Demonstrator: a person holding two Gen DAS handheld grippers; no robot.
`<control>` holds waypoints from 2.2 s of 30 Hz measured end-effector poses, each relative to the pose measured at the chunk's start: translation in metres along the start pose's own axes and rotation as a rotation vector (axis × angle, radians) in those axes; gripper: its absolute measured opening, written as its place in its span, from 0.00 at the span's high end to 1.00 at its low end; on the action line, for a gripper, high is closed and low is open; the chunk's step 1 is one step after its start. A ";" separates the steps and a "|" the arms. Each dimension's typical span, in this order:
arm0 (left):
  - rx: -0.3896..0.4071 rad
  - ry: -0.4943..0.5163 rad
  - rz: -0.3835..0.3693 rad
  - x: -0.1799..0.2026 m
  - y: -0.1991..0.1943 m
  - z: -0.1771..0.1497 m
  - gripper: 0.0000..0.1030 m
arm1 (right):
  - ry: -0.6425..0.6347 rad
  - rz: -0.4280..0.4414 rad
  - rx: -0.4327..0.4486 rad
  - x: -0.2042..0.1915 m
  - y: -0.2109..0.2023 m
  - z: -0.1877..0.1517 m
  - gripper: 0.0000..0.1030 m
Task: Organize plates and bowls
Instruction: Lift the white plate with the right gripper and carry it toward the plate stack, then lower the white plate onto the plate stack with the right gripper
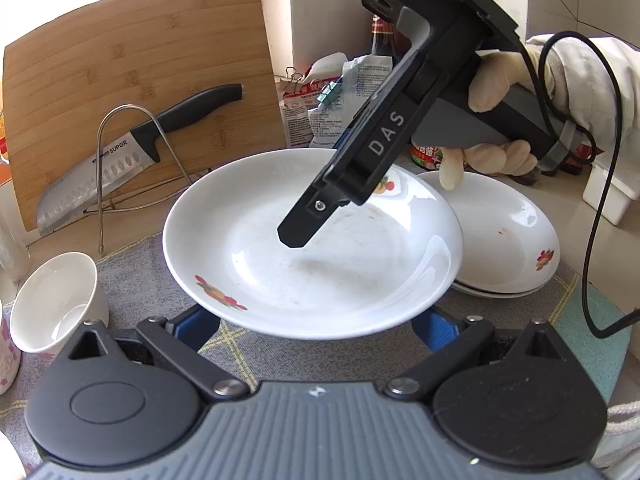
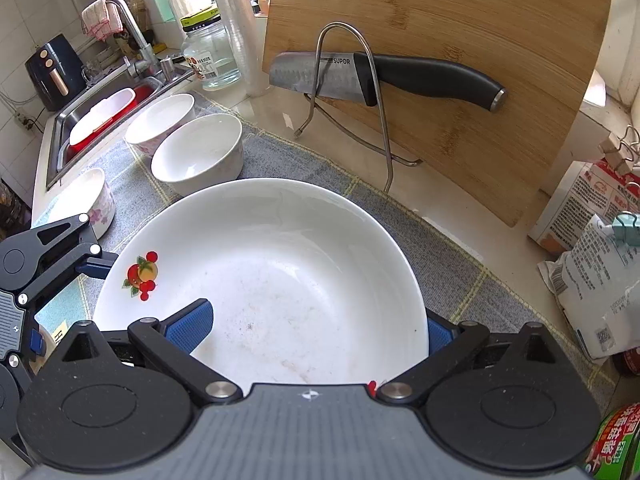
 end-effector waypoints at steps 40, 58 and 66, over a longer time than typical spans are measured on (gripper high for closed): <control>0.012 0.186 -0.232 0.072 -0.005 0.014 0.02 | 0.251 -0.142 0.100 0.030 -0.074 -0.099 0.00; -0.007 0.201 -0.251 0.083 0.002 0.016 0.02 | 0.311 -0.156 0.086 0.044 -0.072 -0.122 0.00; -0.009 0.219 -0.247 0.085 0.005 0.016 0.02 | 0.335 -0.156 0.085 0.050 -0.070 -0.128 0.00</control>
Point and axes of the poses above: each gripper's, at about its wrist camera, not at the fingertips, and y roughly the way its jaws point, x to its right, z to its top, the point moved 10 cm from there along y, roughly the way its jaws point, and after that the axes turned 10 degrees about z, right-handed, at the moved point
